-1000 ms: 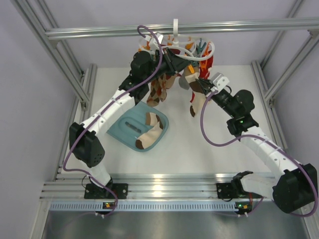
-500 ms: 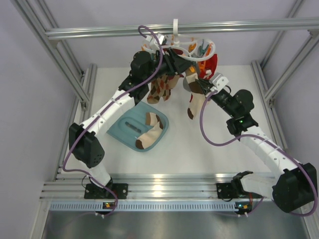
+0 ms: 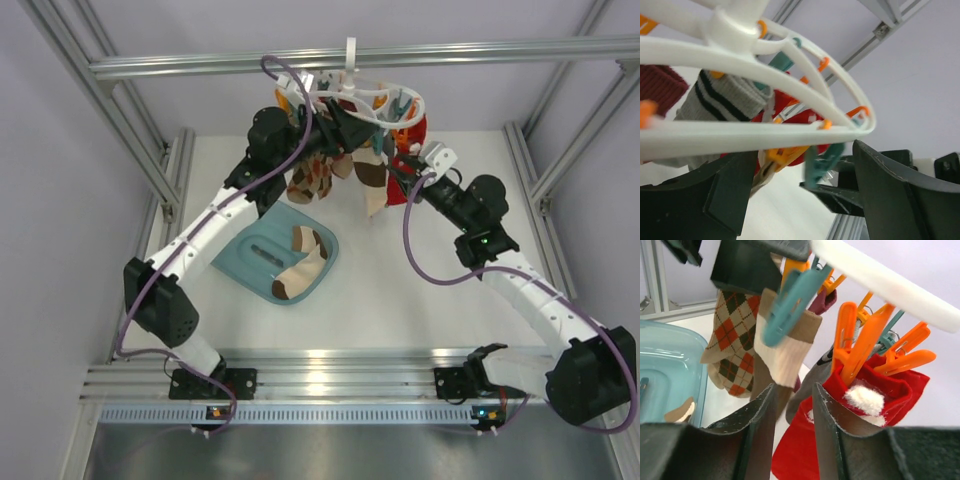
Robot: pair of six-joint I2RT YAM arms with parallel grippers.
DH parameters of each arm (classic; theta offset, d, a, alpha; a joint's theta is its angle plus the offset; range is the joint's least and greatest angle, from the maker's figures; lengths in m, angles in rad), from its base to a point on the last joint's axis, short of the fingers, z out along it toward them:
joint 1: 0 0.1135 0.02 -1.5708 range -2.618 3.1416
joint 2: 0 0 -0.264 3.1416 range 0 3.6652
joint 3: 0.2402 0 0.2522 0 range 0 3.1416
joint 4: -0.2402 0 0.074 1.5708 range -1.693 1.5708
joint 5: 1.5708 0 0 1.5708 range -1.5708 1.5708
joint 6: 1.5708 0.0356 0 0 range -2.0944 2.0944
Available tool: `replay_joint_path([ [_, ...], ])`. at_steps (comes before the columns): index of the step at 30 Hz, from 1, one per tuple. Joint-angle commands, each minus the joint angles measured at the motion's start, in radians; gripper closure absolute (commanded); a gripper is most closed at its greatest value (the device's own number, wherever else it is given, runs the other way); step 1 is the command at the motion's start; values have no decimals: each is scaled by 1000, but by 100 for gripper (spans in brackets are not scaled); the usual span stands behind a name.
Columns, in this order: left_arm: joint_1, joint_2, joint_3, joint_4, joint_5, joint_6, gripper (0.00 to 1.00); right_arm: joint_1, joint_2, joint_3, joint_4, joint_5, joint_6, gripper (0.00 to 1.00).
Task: Clip the socks to the hanger
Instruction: Clamp the sock onto the hanger, then open the clamp at the hanger.
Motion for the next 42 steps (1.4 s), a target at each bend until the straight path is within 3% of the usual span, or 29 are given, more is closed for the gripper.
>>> replay_joint_path([
  [1,37,-58,-74,-46,-83,36,20,-14,-41,52,-9,-10,39,66],
  [5,44,-118,-136,-61,-111,76,21,-16,-47,49,-13,-10,58,66],
  [13,46,-230,-237,-53,-99,158,41,-16,-44,67,10,-34,139,73],
  [16,46,-256,-255,-44,-88,174,42,-14,-46,72,28,-59,180,74],
  [27,38,-243,-200,0,-21,188,63,-10,-21,136,50,-85,272,73],
  [31,28,-214,-170,12,-1,170,65,6,20,167,43,-59,260,71],
  [35,20,-194,-145,17,1,168,63,12,69,194,42,-13,248,60],
  [42,18,-191,-139,20,10,173,61,13,137,231,71,19,243,52],
])
